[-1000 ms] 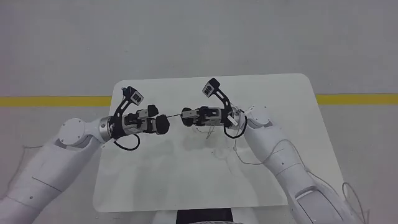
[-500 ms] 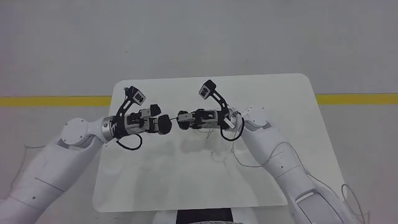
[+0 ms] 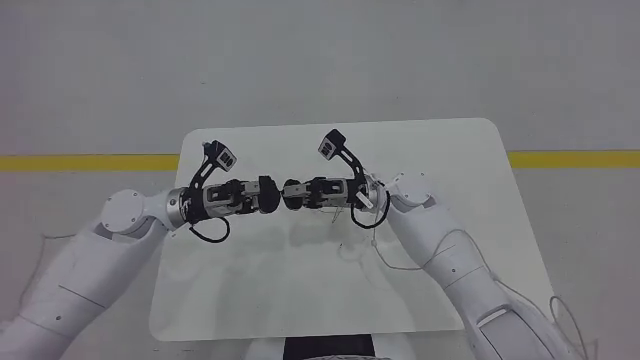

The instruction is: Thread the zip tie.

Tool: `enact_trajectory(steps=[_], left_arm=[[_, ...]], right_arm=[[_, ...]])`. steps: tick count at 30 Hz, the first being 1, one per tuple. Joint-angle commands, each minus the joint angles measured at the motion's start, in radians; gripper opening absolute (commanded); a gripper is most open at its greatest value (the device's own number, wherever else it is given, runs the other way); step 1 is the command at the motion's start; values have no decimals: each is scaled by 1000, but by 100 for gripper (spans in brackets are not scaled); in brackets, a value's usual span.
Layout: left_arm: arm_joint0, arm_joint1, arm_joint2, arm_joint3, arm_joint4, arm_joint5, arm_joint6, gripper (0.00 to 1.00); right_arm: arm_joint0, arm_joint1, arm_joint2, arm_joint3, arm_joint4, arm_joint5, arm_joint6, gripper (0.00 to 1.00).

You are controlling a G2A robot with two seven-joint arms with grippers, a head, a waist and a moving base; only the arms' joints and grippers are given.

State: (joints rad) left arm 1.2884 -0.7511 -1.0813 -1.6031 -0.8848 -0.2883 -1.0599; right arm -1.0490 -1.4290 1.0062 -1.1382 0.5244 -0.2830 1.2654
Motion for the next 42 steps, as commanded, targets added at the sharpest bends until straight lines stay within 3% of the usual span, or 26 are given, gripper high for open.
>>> enact_trajectory(steps=[1,9,15,18,24,42], left_arm=[[3,-1,-2,0,4,2,-2,0],[12,-7,-13,-1,14,11,-6,0],[20,-9,-23,0,29,17,-4,36],[26,-10,-30,-2,32,21,-3,44],[35,-13,-40,-6,30,26,-4,45],[42,-26,-53,3,49,44,-10,33]], right_arm=[[-2,2,0,-4,-1,0,-3,0],[-8,10,2,-23,-1,1,-9,0],[-13,18,7,-40,-7,2,-15,0],[-13,22,7,-48,-25,9,-20,0],[-18,28,2,-69,-46,20,-33,0],[-15,37,-27,-79,-44,30,-51,0]])
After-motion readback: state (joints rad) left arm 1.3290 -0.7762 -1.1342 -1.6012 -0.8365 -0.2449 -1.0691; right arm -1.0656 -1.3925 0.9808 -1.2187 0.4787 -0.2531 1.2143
